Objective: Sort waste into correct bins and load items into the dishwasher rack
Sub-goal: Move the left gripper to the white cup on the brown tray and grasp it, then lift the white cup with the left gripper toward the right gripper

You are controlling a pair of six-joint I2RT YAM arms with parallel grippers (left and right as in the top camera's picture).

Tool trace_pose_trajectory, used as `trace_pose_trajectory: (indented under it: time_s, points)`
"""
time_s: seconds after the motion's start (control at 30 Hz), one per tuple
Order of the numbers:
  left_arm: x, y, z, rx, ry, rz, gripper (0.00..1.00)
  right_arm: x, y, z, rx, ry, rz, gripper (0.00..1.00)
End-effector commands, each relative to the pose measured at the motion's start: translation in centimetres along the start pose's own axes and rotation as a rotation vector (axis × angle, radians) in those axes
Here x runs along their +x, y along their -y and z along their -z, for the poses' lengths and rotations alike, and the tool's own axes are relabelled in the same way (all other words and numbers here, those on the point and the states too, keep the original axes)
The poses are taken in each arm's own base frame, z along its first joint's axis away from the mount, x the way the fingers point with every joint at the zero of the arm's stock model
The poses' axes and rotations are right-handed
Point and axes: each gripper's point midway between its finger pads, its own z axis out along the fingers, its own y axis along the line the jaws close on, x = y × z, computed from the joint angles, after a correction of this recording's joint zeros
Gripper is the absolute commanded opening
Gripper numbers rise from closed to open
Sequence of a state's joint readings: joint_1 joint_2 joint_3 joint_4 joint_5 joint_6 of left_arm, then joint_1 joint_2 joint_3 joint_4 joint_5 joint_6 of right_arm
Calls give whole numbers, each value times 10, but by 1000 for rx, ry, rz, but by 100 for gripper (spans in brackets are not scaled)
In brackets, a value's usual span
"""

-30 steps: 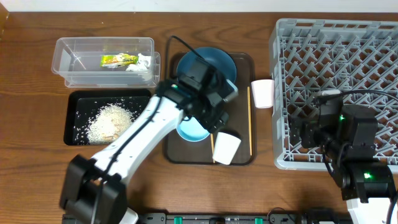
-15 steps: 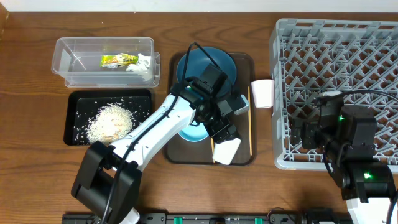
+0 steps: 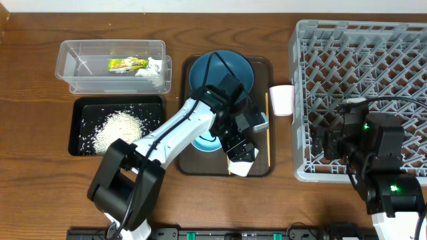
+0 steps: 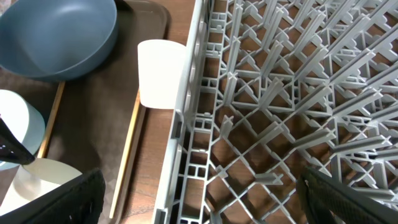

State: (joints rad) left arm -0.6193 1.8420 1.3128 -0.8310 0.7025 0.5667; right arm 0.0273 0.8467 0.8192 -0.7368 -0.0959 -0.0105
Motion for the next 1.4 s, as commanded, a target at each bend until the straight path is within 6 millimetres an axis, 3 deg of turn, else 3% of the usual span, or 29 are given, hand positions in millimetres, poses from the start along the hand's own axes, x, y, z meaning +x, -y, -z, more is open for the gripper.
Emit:
trace_pose_trajectory:
  time_s: [0.0,0.23,0.4,0.63,1.03,1.37]
  points:
    - [2,2,-7,40,-6,-19,81,-7,4,5,18,22,-19,97]
    - [3,1,-8,40,-10,-16,81,-7,4,5,18,22,-19,96]
    - [19,4,-8,38,-76,26,80,-8,4,5,18,22,-19,96]
    - [26,7,-7,44,-107,53,64,-8,4,5,18,22,-19,96]
    - [44,17,-16,75,-163,96,50,-8,4,5,18,22,-19,97]
    - [45,20,-19,80,-171,88,30,-7,4,5,18,22,-19,97]
